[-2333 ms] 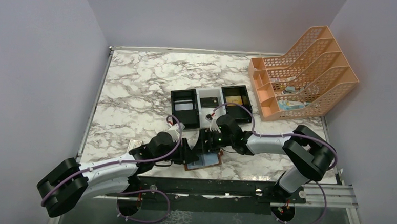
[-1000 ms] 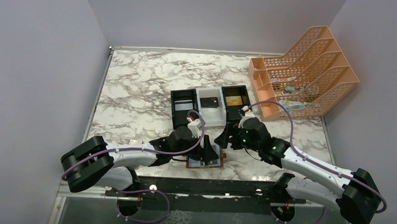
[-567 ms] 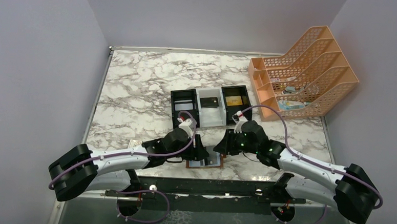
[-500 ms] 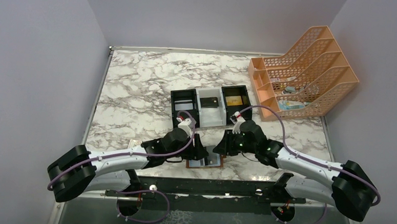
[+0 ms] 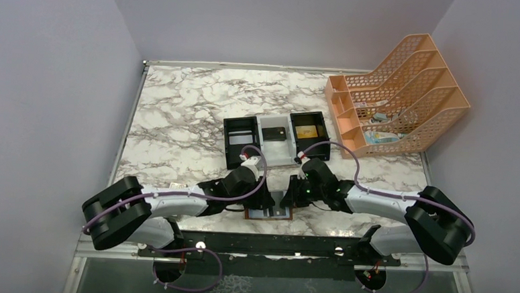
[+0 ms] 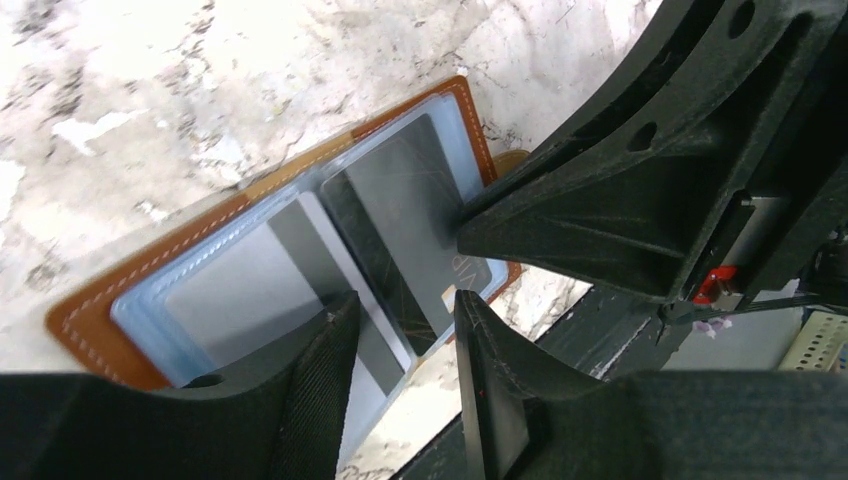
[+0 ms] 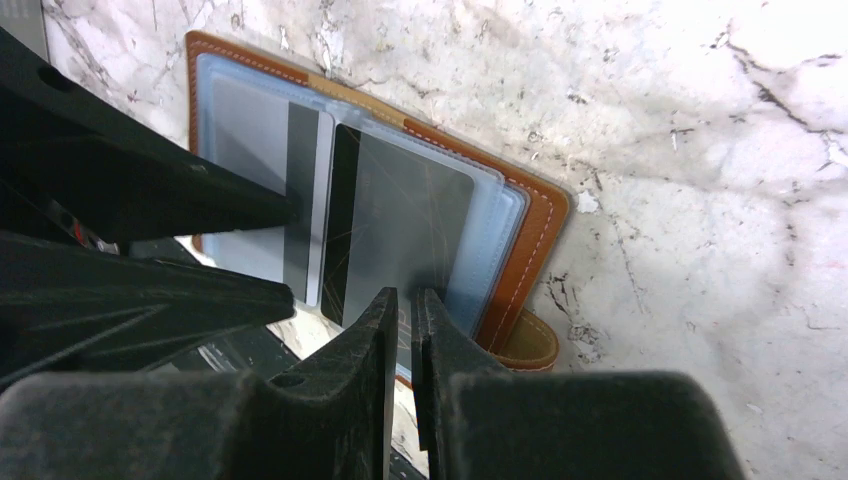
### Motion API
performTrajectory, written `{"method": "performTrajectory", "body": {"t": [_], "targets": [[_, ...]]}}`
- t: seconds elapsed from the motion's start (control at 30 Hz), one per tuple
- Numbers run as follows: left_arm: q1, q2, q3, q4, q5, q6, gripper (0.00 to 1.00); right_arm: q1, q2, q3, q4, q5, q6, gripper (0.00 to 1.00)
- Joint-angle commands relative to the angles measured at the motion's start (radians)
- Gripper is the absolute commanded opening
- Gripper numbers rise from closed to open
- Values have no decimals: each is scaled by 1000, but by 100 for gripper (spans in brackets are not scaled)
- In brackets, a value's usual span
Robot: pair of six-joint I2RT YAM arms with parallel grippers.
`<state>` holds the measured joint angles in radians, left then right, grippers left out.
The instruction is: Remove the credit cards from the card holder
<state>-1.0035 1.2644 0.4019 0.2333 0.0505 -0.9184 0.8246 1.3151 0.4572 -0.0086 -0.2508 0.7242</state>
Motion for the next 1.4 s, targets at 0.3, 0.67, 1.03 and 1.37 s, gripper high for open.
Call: {"method": "performTrajectory", "body": {"t": [0.3,0.67,1.03,1.37], "targets": [[-3,128,102,-68,-34,17,37,-4,65,-45,-23,171,22,12],[-3,159,125,-93,-49,25,38,-4,-14,-73,0,156,37,16],[-4,178,122,-27,-28,5,34,-4,-80,-52,-49,192,18,21],[-5,180,83,40,-17,-41,26,-3,-61,-39,-36,143,-7,18]]}}
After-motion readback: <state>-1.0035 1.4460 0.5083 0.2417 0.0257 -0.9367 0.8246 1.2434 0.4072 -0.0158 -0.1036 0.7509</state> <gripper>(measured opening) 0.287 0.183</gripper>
